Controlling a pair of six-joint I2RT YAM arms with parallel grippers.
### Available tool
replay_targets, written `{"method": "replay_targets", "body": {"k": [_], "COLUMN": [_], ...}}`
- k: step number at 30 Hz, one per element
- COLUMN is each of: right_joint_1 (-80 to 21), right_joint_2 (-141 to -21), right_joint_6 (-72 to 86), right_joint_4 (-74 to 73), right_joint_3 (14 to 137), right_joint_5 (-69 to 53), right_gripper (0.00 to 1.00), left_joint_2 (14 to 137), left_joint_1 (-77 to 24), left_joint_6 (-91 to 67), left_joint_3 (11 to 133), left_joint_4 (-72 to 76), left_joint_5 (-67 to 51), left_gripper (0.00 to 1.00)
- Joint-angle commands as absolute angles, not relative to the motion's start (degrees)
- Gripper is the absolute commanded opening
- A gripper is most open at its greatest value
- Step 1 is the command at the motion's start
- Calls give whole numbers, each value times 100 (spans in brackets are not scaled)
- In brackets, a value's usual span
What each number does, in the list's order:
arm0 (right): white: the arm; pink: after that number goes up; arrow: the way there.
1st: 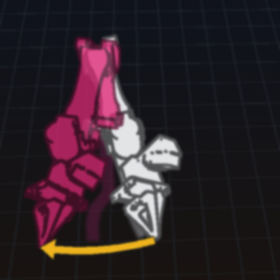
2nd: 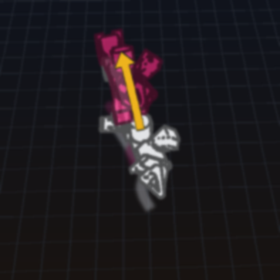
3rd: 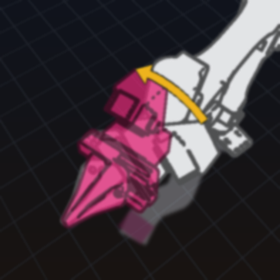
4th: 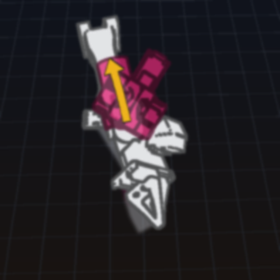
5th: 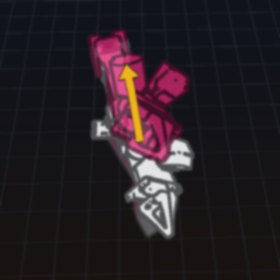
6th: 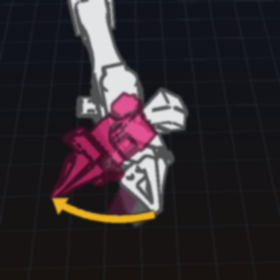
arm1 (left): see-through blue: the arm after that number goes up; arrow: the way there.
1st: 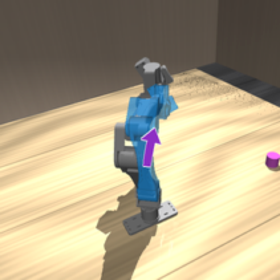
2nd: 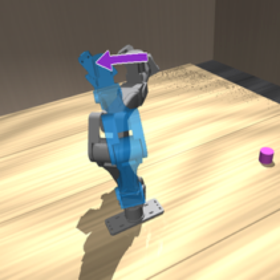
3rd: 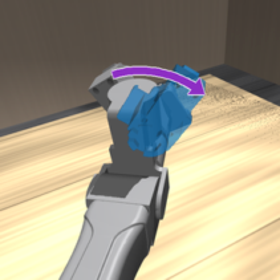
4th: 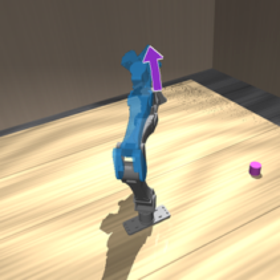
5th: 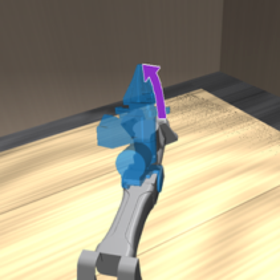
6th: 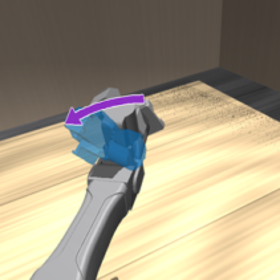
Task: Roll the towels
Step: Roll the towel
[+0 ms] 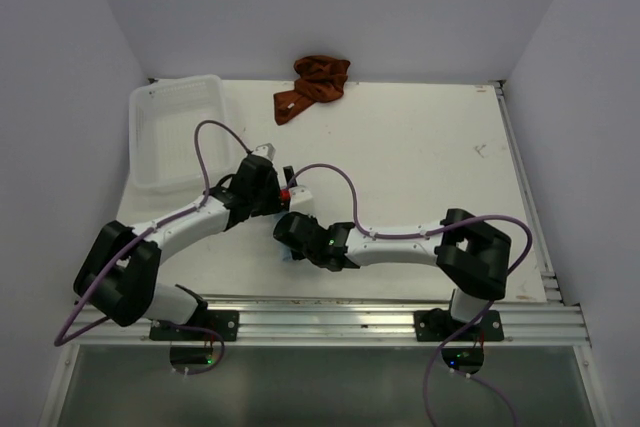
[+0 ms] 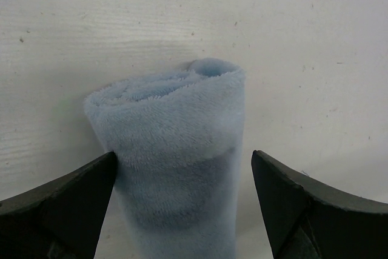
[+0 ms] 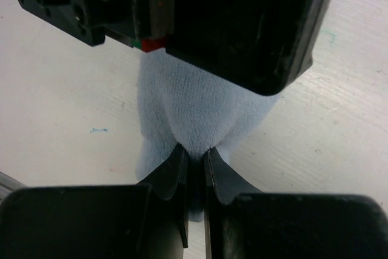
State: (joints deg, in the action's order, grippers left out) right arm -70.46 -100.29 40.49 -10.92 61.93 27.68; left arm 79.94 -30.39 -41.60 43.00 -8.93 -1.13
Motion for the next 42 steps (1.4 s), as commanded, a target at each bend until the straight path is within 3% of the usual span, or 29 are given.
{"method": "replay_targets", "body": {"k": [1,6,12,23,42], "right_joint_1": [-7066,-7075,-7066,-7058,-6803], "right_joint_2": [-10116,-9994,-9598,-8149,-7084], "right_joint_6": [4096,4069,4043,4148,4500], "right_joint_4": [-923,-843,-748,-35,-272], "right_joint_3": [6328,6275,6030,4738,3516], "right_joint_5": [2918,2848,2856,2935,3270], "right_gripper": [7,38,57,63,68], "left_joint_2": [8121,8218,8288,8385,8762], "left_joint_1": [-3032,-3032,-3032,-3023,-3305], "left_joint_6": [-4281,-4236,-4122,-4008,-3911], "left_joint_3": [4157,4210,4394,4553,4939], "left_joint_4": [-598,-554,-650,-809,-1055], "left_joint_5": [-141,-132,-53,176,396], "left_gripper": [95,92,90,89,90]}}
